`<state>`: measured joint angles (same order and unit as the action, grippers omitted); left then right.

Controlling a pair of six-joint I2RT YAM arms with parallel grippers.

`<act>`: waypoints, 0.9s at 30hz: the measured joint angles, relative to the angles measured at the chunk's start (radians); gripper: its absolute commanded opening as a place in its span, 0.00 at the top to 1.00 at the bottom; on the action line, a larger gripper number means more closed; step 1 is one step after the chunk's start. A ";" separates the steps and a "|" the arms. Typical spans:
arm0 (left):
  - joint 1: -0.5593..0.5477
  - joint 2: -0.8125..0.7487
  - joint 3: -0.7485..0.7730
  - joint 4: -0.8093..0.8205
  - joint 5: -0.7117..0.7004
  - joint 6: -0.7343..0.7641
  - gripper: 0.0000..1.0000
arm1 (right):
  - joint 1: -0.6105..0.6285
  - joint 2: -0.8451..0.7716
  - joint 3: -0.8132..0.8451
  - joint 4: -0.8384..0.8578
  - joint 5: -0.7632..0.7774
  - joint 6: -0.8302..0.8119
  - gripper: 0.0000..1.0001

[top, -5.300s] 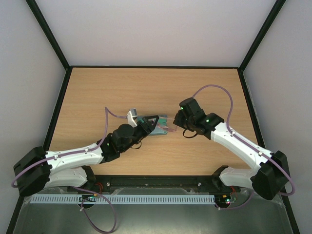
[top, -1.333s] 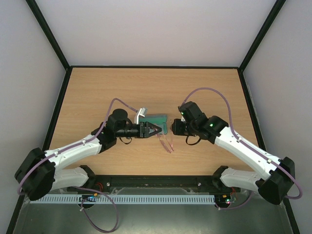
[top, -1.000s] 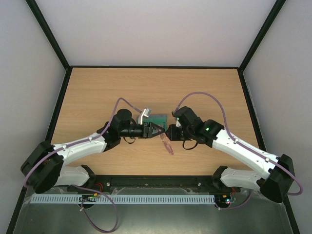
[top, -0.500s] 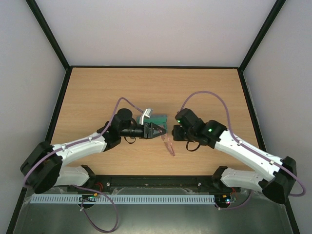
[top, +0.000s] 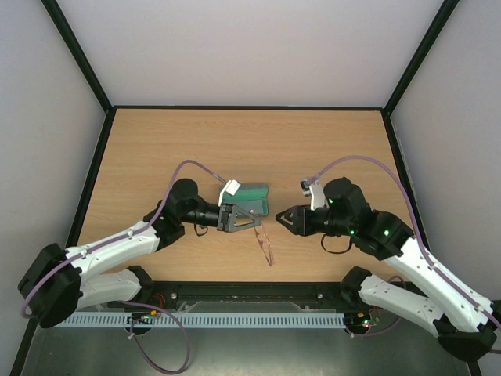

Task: Organize the sunglasses
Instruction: Fold the sunglasses.

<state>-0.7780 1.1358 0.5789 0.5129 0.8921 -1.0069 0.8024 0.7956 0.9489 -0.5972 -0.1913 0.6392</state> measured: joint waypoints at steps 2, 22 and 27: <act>0.000 -0.022 -0.012 0.026 0.024 -0.020 0.52 | 0.000 -0.047 -0.027 0.054 -0.116 0.000 0.59; -0.018 -0.051 -0.102 0.333 0.132 -0.236 0.51 | -0.001 -0.107 -0.223 0.407 -0.618 0.121 0.56; -0.029 -0.035 -0.102 0.361 0.132 -0.250 0.51 | -0.001 -0.075 -0.224 0.409 -0.621 0.120 0.56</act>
<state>-0.8074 1.1004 0.4767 0.8738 1.0241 -1.2572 0.8013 0.7204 0.7254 -0.1883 -0.8124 0.7593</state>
